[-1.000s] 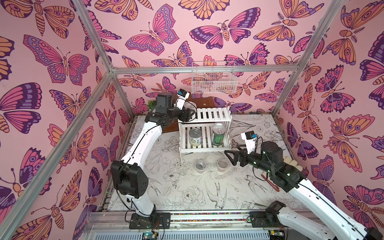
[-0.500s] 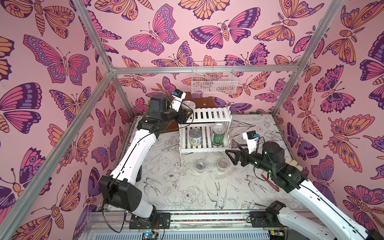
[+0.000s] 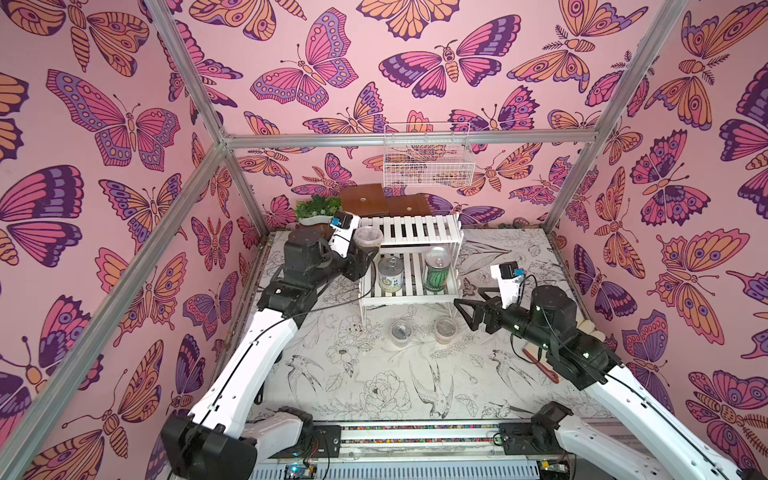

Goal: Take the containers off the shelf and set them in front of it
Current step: 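Pick up a container from the shelf, then place the container at the center of the board.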

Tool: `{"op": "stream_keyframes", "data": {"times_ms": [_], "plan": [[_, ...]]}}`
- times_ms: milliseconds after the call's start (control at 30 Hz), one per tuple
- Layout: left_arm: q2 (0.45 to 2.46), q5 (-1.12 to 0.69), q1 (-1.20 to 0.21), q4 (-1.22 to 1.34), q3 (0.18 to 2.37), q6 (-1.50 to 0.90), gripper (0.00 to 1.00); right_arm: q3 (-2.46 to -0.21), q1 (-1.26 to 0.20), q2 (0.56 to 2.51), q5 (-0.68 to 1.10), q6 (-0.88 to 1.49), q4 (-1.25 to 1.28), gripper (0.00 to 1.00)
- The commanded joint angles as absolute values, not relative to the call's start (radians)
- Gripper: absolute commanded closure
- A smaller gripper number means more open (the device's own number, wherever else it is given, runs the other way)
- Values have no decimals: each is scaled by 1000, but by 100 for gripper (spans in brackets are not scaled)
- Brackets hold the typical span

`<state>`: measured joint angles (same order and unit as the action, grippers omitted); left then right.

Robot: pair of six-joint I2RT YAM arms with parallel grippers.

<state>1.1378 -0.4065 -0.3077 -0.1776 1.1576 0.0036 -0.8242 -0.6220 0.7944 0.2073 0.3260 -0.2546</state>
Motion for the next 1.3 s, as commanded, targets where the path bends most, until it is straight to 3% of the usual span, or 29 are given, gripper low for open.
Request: {"op": "stream_keyframes", "data": {"times_ms": [0,400,767,1267], "plan": [[1035,-358,-331,-91,1071,-27,43,-821,-614,783,225,338,-254,1],[752,-104,-498,-46,744,-109,44,-810,-614,760,268,343,-269,1],[716,214,-778,43,549,-117,47,-791,-613,742,288,338,-270,1],[633,279,-801,310,241,-126,47,-802,-614,730,288,335,-290,1]]}}
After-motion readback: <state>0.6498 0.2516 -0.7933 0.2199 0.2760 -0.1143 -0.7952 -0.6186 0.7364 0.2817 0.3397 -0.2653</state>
